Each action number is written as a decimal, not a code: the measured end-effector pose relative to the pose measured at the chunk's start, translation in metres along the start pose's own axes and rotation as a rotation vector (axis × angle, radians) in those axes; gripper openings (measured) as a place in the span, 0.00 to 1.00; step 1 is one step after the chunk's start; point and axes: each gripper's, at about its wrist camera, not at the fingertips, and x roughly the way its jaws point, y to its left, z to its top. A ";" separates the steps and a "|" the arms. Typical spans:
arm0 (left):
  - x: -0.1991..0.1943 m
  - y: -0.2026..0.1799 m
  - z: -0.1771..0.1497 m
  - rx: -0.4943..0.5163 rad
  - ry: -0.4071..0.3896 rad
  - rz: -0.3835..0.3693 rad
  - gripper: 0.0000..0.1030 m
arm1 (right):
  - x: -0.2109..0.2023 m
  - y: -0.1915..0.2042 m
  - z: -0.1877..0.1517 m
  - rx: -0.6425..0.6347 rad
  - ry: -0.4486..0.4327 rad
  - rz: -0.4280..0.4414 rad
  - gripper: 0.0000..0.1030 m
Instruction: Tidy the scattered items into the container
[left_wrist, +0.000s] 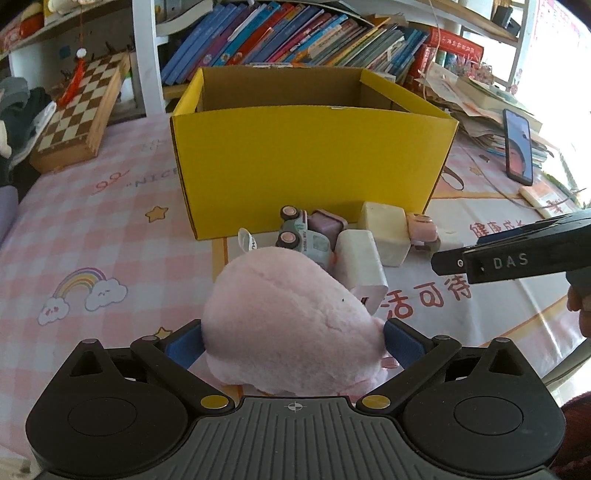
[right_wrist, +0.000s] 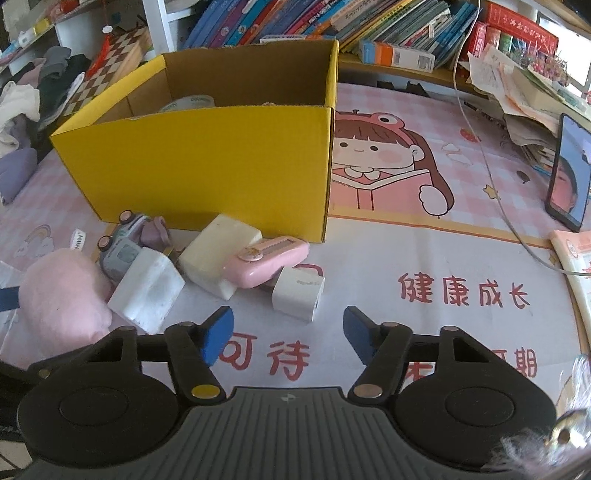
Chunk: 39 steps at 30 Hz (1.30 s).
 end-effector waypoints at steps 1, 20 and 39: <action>0.000 0.001 0.000 -0.005 0.002 -0.002 0.99 | 0.002 -0.001 0.001 0.002 0.004 0.001 0.58; -0.001 0.009 0.001 -0.039 0.006 -0.009 0.99 | 0.026 -0.008 0.013 0.025 0.036 0.001 0.33; -0.027 0.013 -0.012 -0.052 -0.036 -0.033 0.81 | -0.012 0.006 -0.017 0.024 -0.002 0.023 0.33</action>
